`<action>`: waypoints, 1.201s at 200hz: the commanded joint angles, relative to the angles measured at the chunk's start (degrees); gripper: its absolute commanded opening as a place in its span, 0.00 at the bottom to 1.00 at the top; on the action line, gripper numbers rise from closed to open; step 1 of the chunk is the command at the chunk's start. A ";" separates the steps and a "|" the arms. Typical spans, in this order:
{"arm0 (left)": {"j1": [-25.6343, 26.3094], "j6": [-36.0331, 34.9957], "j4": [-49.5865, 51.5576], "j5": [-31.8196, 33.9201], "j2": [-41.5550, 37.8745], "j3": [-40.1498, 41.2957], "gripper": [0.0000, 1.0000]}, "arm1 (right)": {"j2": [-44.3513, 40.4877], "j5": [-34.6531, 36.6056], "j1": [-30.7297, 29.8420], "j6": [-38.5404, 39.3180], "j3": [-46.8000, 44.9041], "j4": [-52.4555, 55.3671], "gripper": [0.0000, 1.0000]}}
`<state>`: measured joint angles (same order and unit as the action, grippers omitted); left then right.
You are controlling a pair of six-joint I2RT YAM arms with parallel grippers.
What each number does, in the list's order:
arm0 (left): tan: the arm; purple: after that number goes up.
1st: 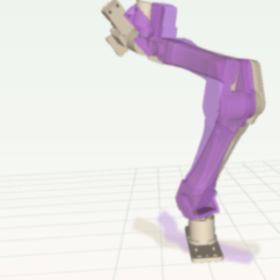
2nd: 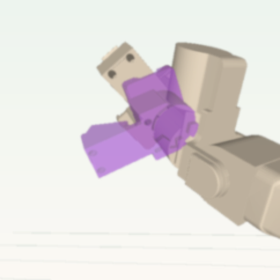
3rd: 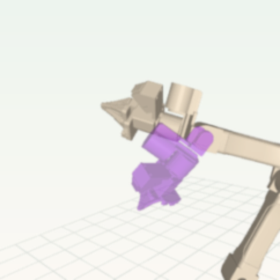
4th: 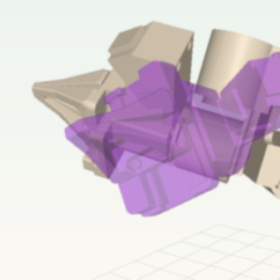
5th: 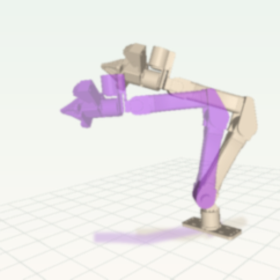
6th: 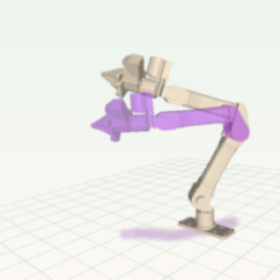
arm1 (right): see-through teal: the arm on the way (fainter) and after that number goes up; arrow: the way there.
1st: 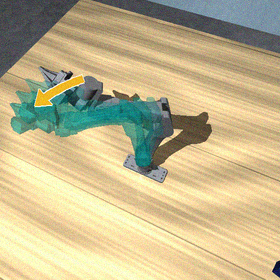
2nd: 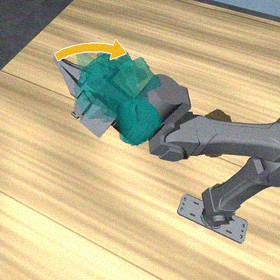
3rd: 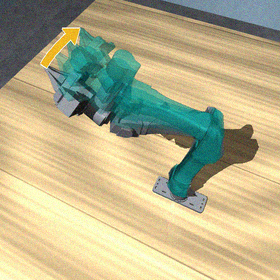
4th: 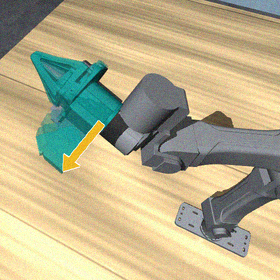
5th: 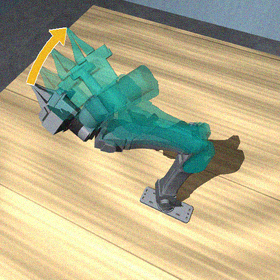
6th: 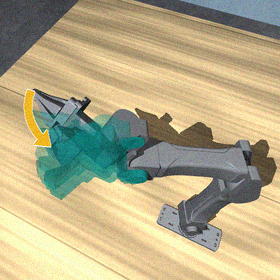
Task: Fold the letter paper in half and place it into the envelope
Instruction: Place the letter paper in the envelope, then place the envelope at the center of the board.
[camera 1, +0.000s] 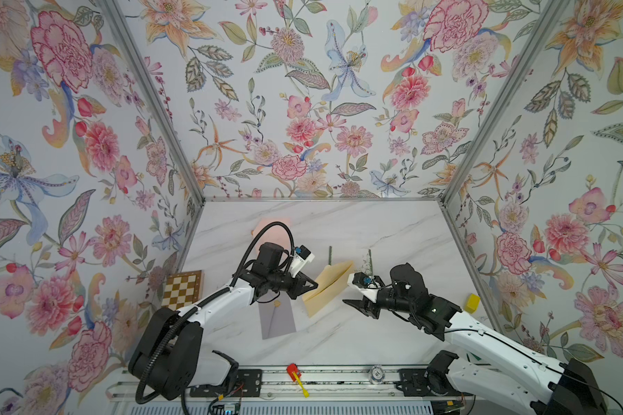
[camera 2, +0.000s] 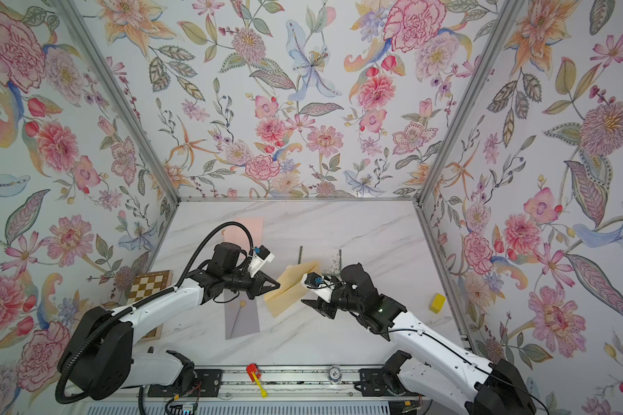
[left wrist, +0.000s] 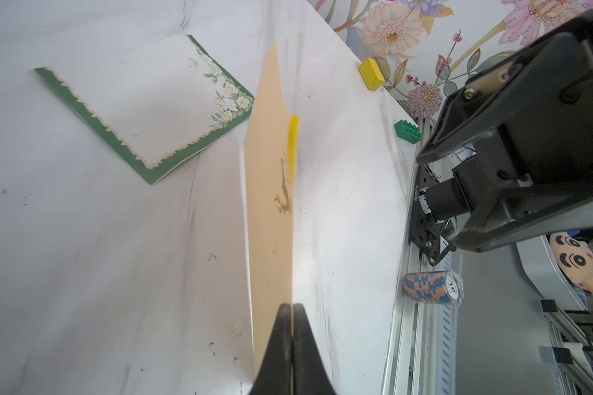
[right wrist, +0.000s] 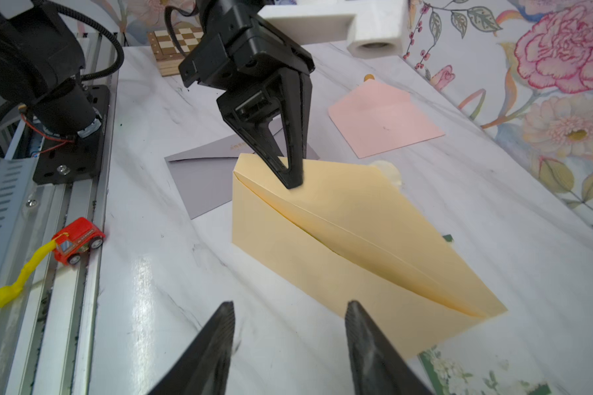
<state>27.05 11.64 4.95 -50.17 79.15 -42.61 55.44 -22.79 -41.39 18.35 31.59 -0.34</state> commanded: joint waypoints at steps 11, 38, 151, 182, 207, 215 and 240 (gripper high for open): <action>-0.72 -0.21 0.33 1.04 2.90 0.33 0.00 | 1.49 0.23 2.20 -11.84 -4.46 -12.40 0.52; -0.77 -0.56 0.37 1.39 4.11 0.73 0.00 | 4.29 0.72 3.69 -14.59 -5.76 -15.81 0.52; -1.18 -0.65 1.03 6.00 9.96 1.21 0.00 | 26.31 -0.41 6.58 -23.76 -3.02 -22.62 0.24; -1.20 -0.87 0.91 6.26 13.25 1.26 0.00 | 30.07 1.04 6.67 -27.62 -2.99 -24.88 0.14; -1.17 -0.91 1.11 7.49 14.15 1.34 0.01 | 31.78 1.38 6.58 -28.57 -2.83 -23.08 0.09; -1.13 -0.83 1.11 7.87 14.29 1.43 0.04 | 31.91 1.20 6.54 -29.07 -3.22 -23.06 0.08; -1.21 -0.74 1.44 9.36 14.59 1.38 0.08 | 32.01 0.71 6.01 -30.37 -4.41 -23.07 0.07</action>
<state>26.24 11.38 5.30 -43.03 92.71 -41.63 86.91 -21.91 -35.07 -9.63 28.34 -22.65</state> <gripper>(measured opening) 0.064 0.074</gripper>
